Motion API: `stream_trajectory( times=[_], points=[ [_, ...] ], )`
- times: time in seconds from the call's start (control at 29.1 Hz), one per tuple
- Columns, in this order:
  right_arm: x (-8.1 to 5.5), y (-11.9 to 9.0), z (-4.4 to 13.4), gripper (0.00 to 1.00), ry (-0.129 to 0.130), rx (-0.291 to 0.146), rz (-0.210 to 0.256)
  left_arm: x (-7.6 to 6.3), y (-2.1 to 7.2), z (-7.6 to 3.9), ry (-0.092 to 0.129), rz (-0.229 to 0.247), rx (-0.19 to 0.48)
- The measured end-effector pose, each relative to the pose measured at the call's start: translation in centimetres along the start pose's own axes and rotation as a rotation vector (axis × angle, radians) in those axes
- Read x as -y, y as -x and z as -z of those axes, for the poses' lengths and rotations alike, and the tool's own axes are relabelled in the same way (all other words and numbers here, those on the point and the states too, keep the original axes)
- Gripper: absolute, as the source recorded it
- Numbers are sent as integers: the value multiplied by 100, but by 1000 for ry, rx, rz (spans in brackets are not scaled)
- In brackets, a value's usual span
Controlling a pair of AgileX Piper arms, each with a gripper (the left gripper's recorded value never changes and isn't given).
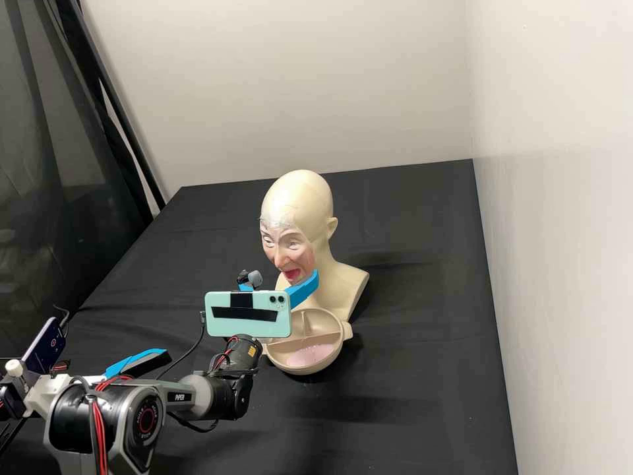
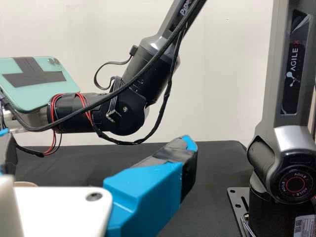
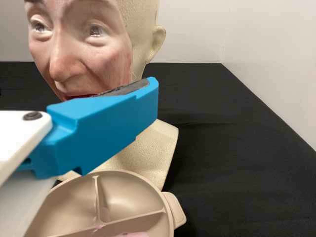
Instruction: Feed the grandma with a spoon
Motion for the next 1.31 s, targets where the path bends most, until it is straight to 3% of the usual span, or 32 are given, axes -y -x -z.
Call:
stream_trajectory(
  times=[0.72, 0.89, 1.07, 1.31],
  points=[
    [0, 0, 0, 100, 0, 0, 0, 18, 9, 52, 8, 17, -27],
    [0, 0, 0, 100, 0, 0, 0, 63, 59, 211, 8, 37, -82],
    [0, 0, 0, 100, 0, 0, 0, 77, 96, 388, 35, 53, -146],
    [0, 0, 0, 100, 0, 0, 0, 167, 115, 699, 48, 88, -252]
  ],
)
